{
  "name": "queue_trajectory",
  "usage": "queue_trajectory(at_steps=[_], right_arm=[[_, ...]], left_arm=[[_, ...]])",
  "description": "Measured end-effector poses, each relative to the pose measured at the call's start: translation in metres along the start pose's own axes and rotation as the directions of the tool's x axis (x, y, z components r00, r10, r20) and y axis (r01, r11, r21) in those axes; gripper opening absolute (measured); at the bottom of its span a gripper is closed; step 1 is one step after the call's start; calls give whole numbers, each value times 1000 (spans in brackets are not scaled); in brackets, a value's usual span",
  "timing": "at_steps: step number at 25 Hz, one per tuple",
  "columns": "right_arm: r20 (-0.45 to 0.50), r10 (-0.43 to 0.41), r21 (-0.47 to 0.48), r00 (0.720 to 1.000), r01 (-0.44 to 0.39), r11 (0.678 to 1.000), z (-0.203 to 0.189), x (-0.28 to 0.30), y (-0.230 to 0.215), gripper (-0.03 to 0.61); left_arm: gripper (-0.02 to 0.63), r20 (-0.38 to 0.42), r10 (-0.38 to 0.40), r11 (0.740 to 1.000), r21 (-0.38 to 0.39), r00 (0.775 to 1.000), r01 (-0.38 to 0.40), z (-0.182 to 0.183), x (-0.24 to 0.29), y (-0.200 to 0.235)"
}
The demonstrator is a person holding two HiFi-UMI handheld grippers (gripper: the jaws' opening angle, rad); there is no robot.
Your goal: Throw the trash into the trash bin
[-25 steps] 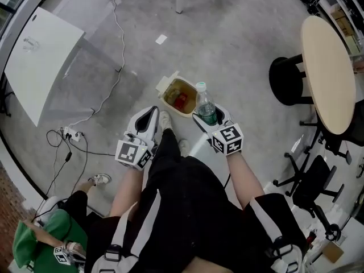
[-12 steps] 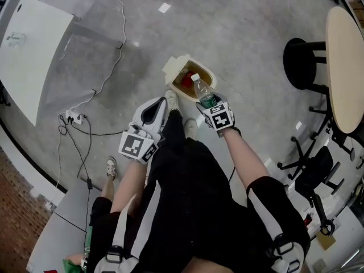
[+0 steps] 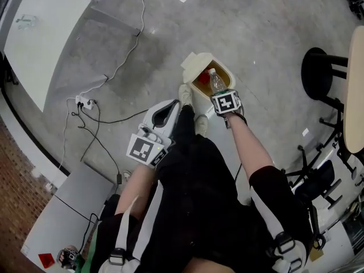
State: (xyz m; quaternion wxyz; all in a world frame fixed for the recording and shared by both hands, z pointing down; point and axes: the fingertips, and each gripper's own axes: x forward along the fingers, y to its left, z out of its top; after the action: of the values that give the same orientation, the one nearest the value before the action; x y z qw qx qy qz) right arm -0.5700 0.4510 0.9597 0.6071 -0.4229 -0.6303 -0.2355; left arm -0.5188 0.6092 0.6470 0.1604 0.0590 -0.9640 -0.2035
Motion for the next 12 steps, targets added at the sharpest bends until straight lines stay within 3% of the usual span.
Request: queue_trajectory(at_steps=[2,4,8,12], right_arm=[[10,-9,-1,1000,9,1000,8,8,-2,418],[33,-21,-2,999,21,1000,18,5,-3,430],[106,-33,12,994,32,999,30,-13,-3,390],[186,-41,41,982,34,999,33,-31,-7,302]], left_arm=[[2,-2,13,1000,-8,1000,-13,-1,-6,6],[2,-3,25,1000,-16,1000,-25,-2,-10,12],[2,10,31,999,-18,999,-31,1,-12,16],[2,37,21,1000,-3,999,-21,10,-9,12]])
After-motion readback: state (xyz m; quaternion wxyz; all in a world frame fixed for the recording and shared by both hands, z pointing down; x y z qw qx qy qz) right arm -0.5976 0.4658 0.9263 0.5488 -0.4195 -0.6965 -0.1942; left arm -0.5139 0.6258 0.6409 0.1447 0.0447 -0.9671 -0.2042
